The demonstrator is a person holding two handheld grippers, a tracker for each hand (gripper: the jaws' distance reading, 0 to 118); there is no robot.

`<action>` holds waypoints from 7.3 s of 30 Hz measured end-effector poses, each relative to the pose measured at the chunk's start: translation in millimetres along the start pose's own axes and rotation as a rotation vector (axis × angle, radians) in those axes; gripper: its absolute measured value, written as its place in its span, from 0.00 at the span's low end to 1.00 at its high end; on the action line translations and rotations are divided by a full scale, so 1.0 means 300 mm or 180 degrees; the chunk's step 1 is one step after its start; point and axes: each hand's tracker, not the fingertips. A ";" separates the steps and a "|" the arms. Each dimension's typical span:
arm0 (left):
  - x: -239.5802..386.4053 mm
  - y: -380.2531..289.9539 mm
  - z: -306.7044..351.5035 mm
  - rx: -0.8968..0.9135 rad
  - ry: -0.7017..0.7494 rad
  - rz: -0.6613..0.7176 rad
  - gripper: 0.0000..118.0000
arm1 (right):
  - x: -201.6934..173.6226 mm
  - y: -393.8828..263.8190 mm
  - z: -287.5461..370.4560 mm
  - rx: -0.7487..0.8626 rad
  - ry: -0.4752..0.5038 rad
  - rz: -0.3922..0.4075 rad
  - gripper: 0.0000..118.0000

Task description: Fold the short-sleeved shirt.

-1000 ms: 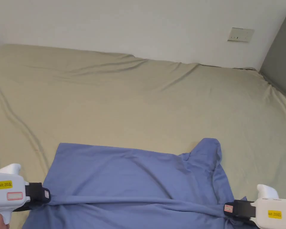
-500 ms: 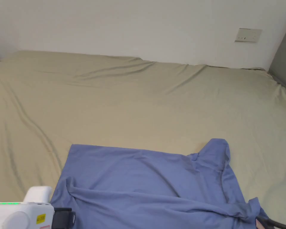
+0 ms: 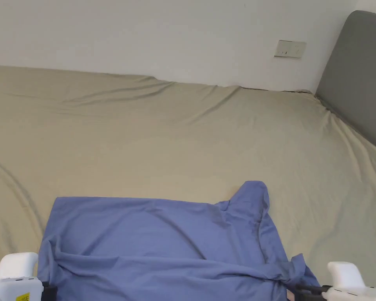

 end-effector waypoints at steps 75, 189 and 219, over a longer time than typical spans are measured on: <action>-0.109 0.068 0.135 0.0540 -0.0263 -0.0456 0.01 | -0.120 0.161 0.008 -0.0168 0.0610 0.0177 0.00; -0.214 -0.303 0.160 -0.0320 -0.0424 0.0337 0.06 | -0.337 -0.306 0.864 0.1613 0.0260 -0.0015 0.00; -0.692 -0.350 0.123 -0.0437 -0.2493 0.1607 0.96 | -0.401 -0.302 0.853 0.1473 0.0334 0.0191 0.00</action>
